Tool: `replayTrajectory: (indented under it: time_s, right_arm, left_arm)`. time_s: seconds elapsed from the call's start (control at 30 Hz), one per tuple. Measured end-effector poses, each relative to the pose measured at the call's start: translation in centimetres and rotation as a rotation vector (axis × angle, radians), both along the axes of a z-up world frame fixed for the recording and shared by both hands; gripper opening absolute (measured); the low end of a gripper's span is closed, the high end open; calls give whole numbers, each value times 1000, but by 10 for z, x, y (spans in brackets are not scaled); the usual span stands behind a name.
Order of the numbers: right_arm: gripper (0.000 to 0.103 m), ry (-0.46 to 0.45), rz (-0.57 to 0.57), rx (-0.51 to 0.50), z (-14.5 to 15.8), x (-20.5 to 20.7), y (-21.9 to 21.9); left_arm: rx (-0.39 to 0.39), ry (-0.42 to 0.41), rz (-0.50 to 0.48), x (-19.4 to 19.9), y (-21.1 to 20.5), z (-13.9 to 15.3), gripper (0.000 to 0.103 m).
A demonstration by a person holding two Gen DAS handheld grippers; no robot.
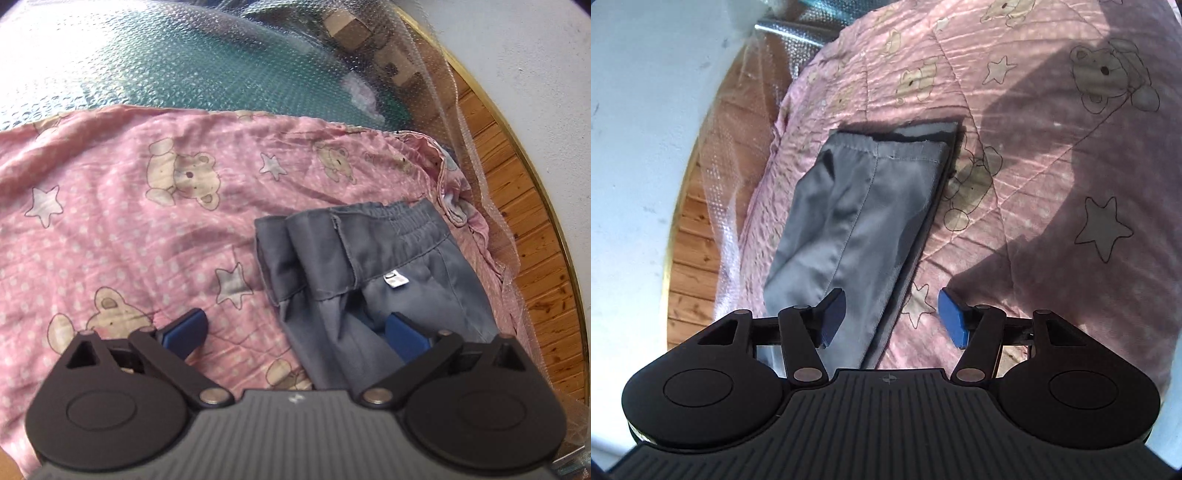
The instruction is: Fold clothes
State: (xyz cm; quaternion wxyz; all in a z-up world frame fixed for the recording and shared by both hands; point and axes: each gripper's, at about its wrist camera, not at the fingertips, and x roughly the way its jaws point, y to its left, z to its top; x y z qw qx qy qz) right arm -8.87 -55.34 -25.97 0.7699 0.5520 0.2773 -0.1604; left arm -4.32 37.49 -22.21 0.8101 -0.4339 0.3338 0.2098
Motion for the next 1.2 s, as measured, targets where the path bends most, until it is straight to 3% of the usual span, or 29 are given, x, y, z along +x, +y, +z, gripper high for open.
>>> replayTrajectory:
  time_s: [0.13, 0.23, 0.37, 0.43, 0.5, 0.67, 0.73, 0.87, 1.0, 1.07, 1.13, 1.2]
  right_arm:
    - [60, -26, -66, 9, -3, 9, -3]
    - [61, -31, -92, 10, -4, 14, -5]
    - [61, -47, 40, 16, -5, 32, 7]
    - [57, -33, 43, -45, -1, 33, 5]
    - [51, -32, -19, -32, -5, 29, -2]
    - [56, -27, -5, -56, -3, 34, 1]
    - [56, -30, -7, -62, -3, 36, -1]
    - [56, -18, -49, -78, -2, 39, -3]
    - [56, -33, 57, -53, -4, 49, 8]
    - [47, -38, -19, -47, -7, 42, 1]
    - [44, -43, -96, -41, -10, 35, -6]
    - [44, -60, -128, -15, -14, 36, -6]
  left_arm:
    - [-21, -22, -69, 21, -9, 2, 97]
    - [-13, -7, -59, 23, -11, 1, 93]
    - [-91, -56, 29, -3, 4, -11, 75]
    - [-129, -71, 90, -18, 8, -12, 75]
    - [-146, -78, 131, -30, 6, -10, 78]
    - [-186, -134, 88, -24, 2, -14, 92]
    - [-215, -156, 45, -4, 3, -15, 90]
    - [-170, -154, -12, 27, -4, -7, 91]
    - [-161, -148, 106, 2, -1, -16, 77]
    - [-209, -202, 125, -7, -1, -27, 76]
    - [-221, -219, 77, 6, -5, -27, 76]
    - [-175, -204, -2, 26, -9, -14, 86]
